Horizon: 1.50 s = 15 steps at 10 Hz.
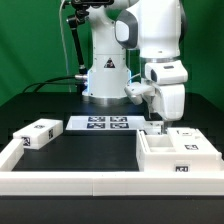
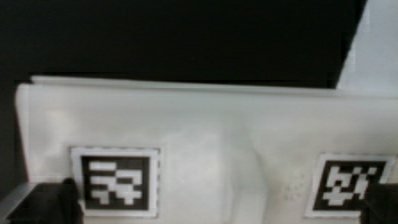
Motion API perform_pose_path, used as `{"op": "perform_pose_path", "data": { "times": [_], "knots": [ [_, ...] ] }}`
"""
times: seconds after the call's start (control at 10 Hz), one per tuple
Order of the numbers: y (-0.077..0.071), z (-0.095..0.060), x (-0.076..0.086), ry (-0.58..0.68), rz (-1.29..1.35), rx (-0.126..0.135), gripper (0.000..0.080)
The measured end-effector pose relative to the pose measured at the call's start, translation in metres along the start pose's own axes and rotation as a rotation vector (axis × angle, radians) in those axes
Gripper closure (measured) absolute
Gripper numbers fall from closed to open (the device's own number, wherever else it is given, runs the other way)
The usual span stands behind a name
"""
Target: Assemble cabinet
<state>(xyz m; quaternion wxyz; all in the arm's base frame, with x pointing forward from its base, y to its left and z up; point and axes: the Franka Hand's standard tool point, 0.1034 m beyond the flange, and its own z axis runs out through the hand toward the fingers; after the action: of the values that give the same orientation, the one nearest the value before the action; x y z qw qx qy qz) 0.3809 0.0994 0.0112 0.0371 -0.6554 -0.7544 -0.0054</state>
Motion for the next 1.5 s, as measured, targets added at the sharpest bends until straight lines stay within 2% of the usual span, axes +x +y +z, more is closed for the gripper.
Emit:
{"op": "perform_pose_path", "data": {
  "times": [0.1, 0.2, 0.4, 0.5, 0.7, 1.2, 1.5],
  "knots": [
    [0.0, 0.0, 0.0, 0.0, 0.001, 0.0, 0.0135],
    [0.0, 0.0, 0.0, 0.0, 0.002, 0.001, 0.0135],
    [0.0, 0.0, 0.0, 0.0, 0.002, 0.001, 0.0408],
    [0.001, 0.0, 0.0, -0.001, 0.003, 0.001, 0.0408],
    [0.002, -0.001, -0.001, -0.001, 0.003, -0.001, 0.0733],
    [0.003, -0.003, -0.001, -0.004, 0.009, -0.002, 0.0732],
    [0.009, -0.033, -0.012, -0.069, 0.07, 0.023, 0.0732]
  ]
}}
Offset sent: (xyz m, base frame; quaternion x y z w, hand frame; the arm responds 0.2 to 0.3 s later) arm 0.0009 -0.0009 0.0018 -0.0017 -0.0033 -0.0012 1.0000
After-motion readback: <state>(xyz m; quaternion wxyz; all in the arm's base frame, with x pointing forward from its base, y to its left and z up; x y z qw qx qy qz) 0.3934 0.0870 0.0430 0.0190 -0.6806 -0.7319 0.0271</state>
